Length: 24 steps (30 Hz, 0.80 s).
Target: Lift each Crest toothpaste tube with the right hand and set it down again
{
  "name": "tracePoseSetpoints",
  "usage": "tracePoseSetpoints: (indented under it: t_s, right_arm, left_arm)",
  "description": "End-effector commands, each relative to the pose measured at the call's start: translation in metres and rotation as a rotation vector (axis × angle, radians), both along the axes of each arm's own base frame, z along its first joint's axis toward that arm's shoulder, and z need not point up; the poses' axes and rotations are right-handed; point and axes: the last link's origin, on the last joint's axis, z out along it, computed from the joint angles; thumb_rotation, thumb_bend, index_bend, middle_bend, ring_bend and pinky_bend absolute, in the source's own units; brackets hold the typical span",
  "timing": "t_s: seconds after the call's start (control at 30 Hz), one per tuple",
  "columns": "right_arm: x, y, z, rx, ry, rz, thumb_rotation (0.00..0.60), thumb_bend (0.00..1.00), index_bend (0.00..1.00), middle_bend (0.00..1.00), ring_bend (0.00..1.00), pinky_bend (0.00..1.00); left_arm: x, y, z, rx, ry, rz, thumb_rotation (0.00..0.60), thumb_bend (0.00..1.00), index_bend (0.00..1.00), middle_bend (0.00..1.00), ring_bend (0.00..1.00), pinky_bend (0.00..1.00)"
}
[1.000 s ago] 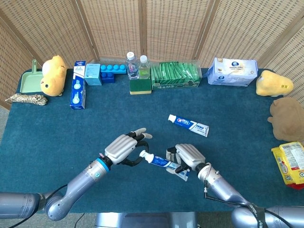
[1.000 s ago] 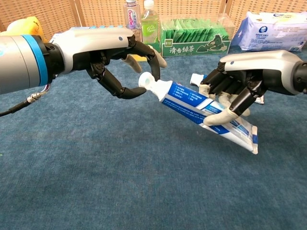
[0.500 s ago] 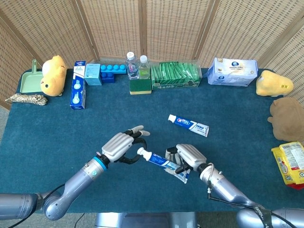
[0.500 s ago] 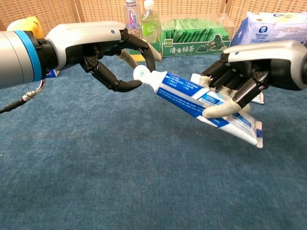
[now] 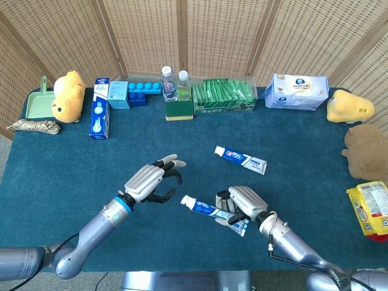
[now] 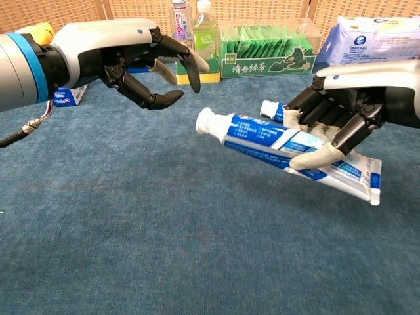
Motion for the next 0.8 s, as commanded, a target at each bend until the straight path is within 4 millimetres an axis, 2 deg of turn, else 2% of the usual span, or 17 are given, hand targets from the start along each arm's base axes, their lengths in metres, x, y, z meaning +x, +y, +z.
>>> tracePoseSetpoints:
  t_s: [0.03,0.2,0.43,0.7,0.8]
  right_arm:
    - [0.002,0.002,0.0,0.002,-0.005,0.004,0.6,0.46,0.85,0.71,0.68,0.73]
    - [0.001,0.002,0.002,-0.008,0.002,0.009,0.6,0.46,0.85,0.71,0.68,0.73]
    - [-0.002,-0.005,-0.004,-0.048,0.053,0.008,0.6,0.46,0.85,0.71,0.68,0.73]
    - [0.001,-0.008,-0.003,-0.066,0.05,-0.004,0.6,0.46,0.85,0.71,0.68,0.73]
    - [0.003,-0.005,-0.002,-0.058,0.041,0.0,0.6,0.46,0.85,0.71,0.68,0.73]
  left_arm:
    - [0.0,0.0,0.0,-0.001,-0.001,0.004,0.6,0.45,0.37,0.18,0.06,0.18]
    - [-0.001,0.001,0.003,-0.002,-0.014,0.017,0.6,0.43,0.34,0.17,0.05,0.18]
    - [0.003,-0.009,0.004,-0.042,-0.029,0.003,0.6,0.34,0.26,0.12,0.01,0.18]
    - [0.002,-0.012,0.002,-0.068,0.033,-0.011,0.6,0.32,0.11,0.03,0.0,0.14]
    - [0.004,-0.012,0.001,-0.066,0.036,-0.008,0.6,0.32,0.09,0.02,0.0,0.13]
